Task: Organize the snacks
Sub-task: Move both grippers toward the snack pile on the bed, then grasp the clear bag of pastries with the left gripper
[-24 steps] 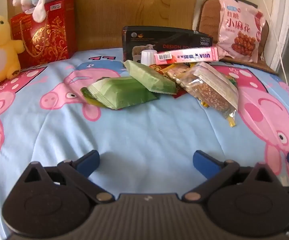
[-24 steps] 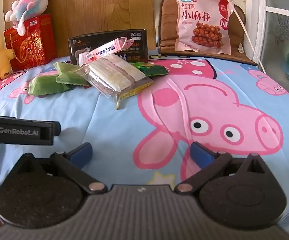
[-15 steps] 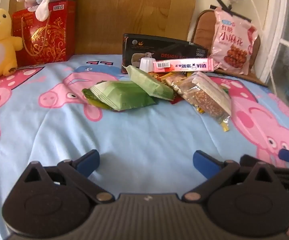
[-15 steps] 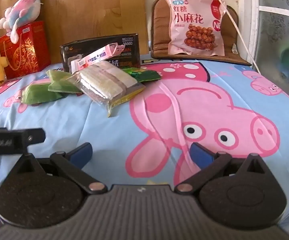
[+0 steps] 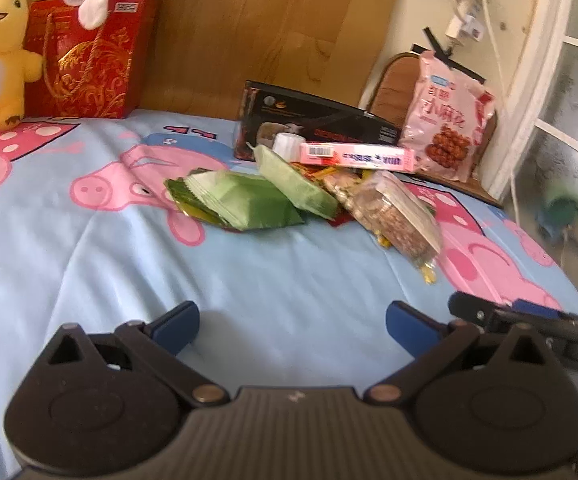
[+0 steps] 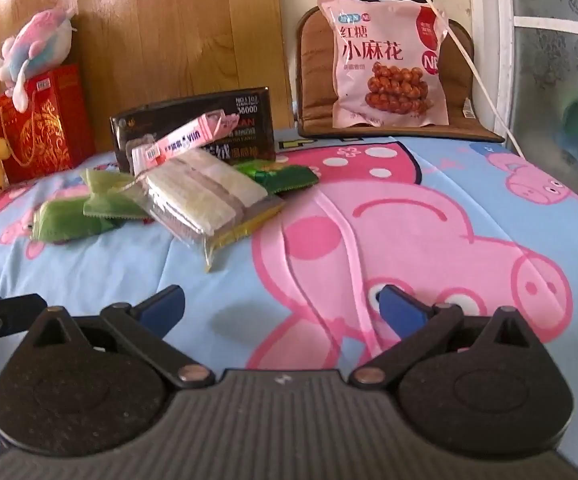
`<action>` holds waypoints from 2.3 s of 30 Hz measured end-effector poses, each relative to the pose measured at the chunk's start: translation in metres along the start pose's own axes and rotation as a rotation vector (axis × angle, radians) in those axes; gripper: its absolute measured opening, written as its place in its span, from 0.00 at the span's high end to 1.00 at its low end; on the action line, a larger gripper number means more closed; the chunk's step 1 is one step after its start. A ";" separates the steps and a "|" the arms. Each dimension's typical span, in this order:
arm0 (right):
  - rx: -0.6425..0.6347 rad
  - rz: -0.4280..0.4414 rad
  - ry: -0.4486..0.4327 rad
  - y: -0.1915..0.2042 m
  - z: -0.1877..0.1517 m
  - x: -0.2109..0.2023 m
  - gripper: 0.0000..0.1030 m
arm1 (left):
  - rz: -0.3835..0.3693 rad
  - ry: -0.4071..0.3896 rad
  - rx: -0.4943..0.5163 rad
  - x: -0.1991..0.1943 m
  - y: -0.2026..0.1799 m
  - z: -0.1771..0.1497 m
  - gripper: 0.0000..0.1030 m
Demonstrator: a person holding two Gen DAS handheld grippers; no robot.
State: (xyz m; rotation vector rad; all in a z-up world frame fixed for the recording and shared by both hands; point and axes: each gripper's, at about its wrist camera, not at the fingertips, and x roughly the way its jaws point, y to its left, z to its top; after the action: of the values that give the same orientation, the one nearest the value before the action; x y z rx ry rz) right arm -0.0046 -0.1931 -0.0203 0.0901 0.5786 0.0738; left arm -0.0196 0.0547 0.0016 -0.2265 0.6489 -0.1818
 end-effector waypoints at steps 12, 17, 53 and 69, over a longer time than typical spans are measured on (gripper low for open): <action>-0.023 0.050 -0.025 0.000 0.017 0.008 0.19 | 0.104 -0.088 0.056 0.012 0.019 0.027 0.01; -0.014 0.084 -0.029 -0.004 0.030 0.017 0.27 | 0.073 -0.091 0.042 0.017 0.026 0.029 0.03; 0.229 0.442 0.039 -0.037 0.050 0.035 0.34 | -0.004 -0.108 -0.118 0.012 0.051 0.026 0.03; -0.244 0.414 0.078 0.009 0.014 0.011 0.09 | -0.280 -0.007 0.063 0.031 -0.010 0.034 0.19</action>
State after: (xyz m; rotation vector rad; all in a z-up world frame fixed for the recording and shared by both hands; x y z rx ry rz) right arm 0.0123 -0.1840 -0.0139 -0.0319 0.6175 0.5505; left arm 0.0247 0.0429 0.0122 -0.2573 0.6017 -0.4697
